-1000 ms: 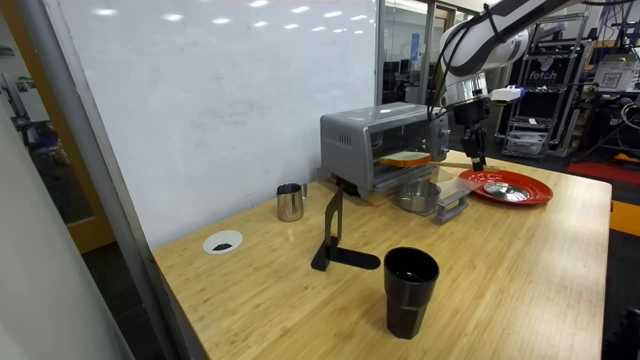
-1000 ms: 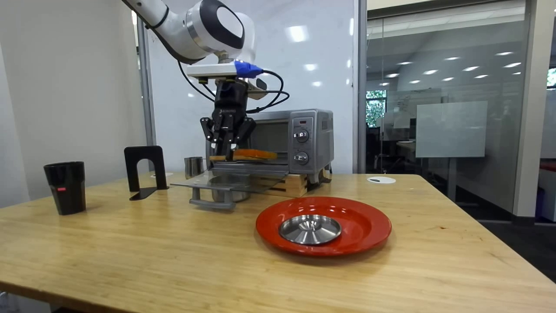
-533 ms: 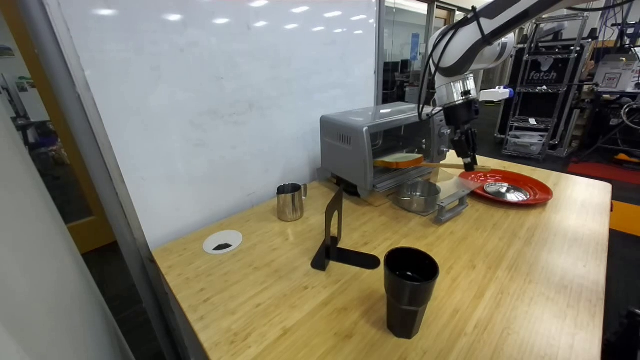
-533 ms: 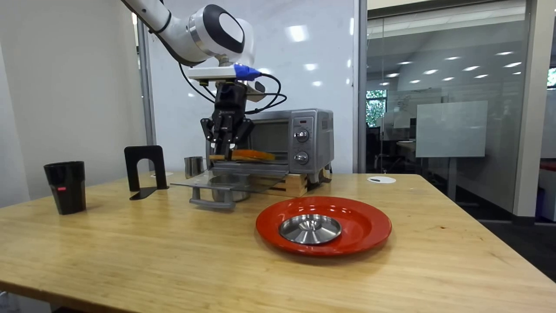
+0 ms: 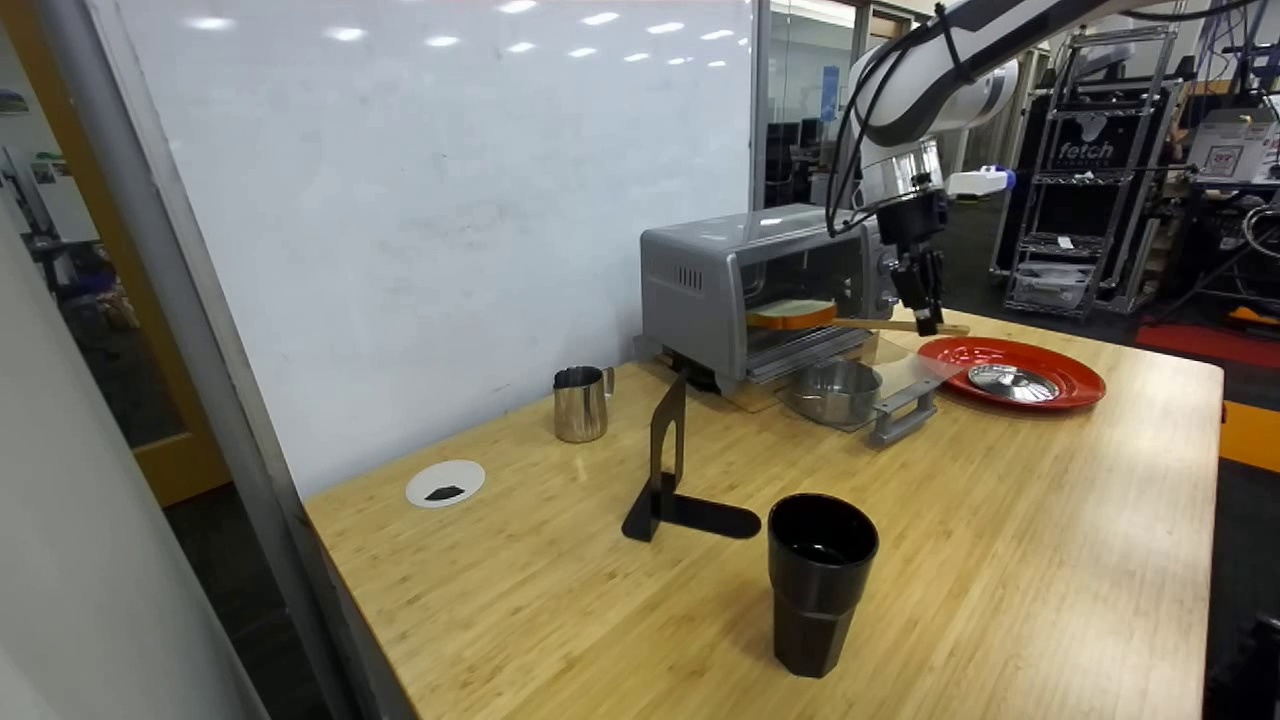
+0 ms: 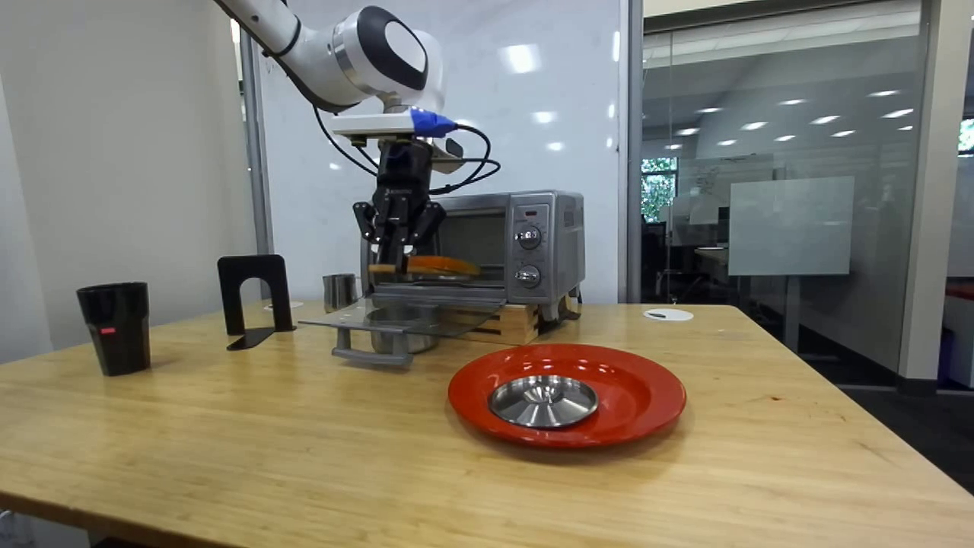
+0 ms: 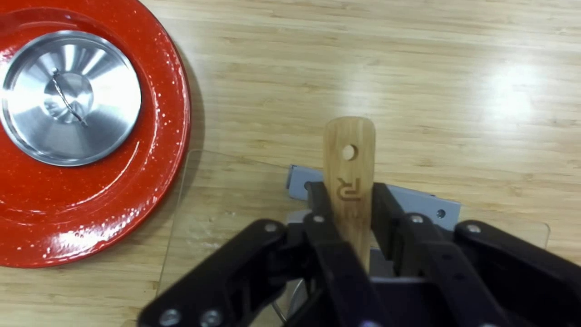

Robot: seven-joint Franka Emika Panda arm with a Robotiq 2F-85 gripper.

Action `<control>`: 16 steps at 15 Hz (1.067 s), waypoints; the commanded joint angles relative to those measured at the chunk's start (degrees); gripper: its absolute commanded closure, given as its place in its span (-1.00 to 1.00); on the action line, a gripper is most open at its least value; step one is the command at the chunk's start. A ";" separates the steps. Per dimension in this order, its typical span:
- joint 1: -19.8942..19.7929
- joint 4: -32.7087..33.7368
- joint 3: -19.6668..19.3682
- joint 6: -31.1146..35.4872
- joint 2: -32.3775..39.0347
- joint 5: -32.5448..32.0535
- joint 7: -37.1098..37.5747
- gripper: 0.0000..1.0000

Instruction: Use the wooden spatula to place the slice of bread in the mini oven then close the oven door

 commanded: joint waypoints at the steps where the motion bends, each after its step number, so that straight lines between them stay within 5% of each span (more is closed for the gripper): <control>1: -1.32 2.13 1.37 -1.76 0.74 0.53 0.01 0.87; 16: -3.11 4.17 1.46 -6.23 3.05 2.17 -0.50 0.87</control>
